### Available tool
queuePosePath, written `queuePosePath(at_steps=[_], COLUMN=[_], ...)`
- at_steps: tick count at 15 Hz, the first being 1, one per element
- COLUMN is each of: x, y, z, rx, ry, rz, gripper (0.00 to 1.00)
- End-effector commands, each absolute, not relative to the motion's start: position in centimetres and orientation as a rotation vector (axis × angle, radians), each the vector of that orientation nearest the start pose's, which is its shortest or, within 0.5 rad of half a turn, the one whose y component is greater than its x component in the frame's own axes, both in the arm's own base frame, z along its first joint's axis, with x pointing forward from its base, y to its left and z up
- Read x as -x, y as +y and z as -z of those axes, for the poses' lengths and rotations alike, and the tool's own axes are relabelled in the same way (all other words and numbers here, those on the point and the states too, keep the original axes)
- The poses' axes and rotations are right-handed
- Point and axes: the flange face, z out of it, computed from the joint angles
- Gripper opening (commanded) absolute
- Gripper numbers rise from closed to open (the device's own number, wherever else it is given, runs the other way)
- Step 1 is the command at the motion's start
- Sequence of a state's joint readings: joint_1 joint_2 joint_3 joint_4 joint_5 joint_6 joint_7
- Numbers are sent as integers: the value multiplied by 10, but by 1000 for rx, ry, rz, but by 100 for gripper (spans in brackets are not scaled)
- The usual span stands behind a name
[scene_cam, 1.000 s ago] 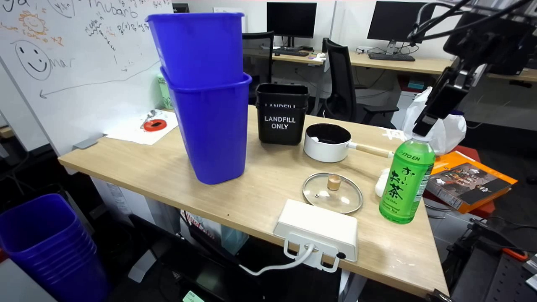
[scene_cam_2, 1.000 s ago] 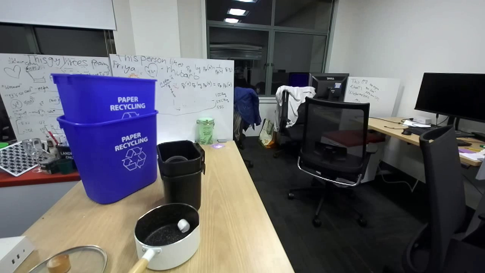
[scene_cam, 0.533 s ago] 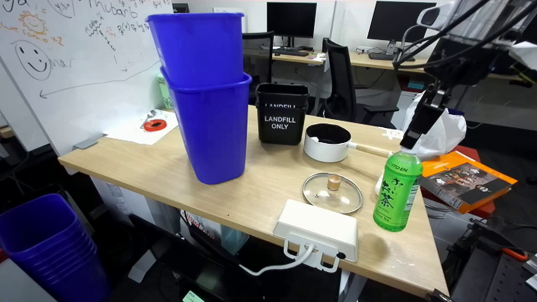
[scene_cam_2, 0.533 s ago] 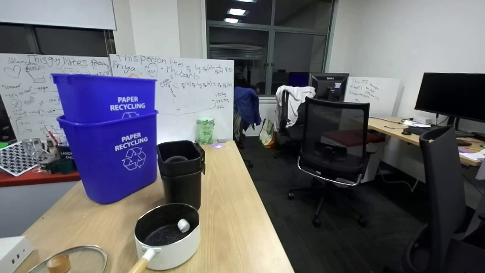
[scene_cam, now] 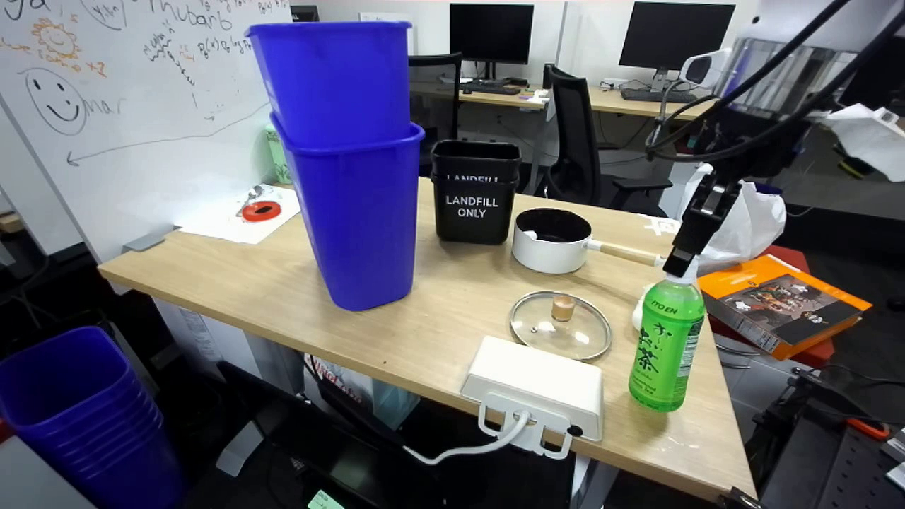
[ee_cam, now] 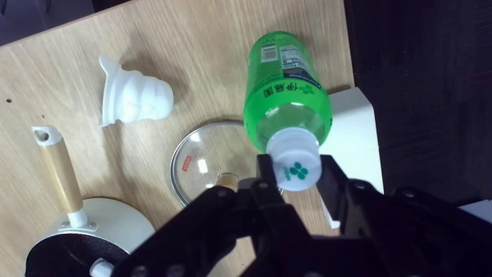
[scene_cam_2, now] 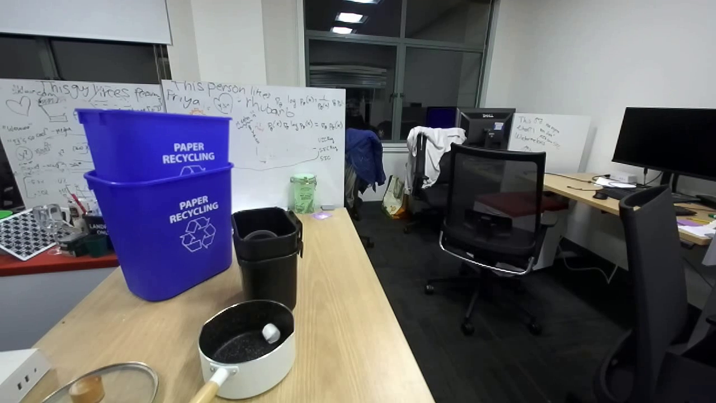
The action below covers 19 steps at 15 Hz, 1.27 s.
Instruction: Take the green bottle out of the black bin and place it on the table
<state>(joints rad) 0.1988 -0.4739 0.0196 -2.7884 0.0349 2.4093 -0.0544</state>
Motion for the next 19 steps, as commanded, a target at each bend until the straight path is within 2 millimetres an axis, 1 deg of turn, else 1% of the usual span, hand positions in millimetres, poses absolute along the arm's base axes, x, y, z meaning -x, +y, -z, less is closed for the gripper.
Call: queuePosePath(at_steps=[1,2,3,4,6,9,10,11,12,13,14,19], x=[-360,-359,-359,-359,-359,-359,-358,-355,-360,-358,-357,-355], y=[76,75,74,72,68,62,61,61,64,64,63,63], z=[-349,-349,-350,-352,-355,-365,-371,-377,-369,-374,-378,-379], rx=[3101,3102,3106,3110,3107,3100,3095,3079,3097,3092,3089,3089], ry=[-320,-305,-284,-267,-231,-202,-208,-206,-219,-212,-211,-210], rz=[141,132,129,133,143,167,171,166,181,187,193,185], gripper=[8,25,58,59,71,93,98,100,88,96,100,100])
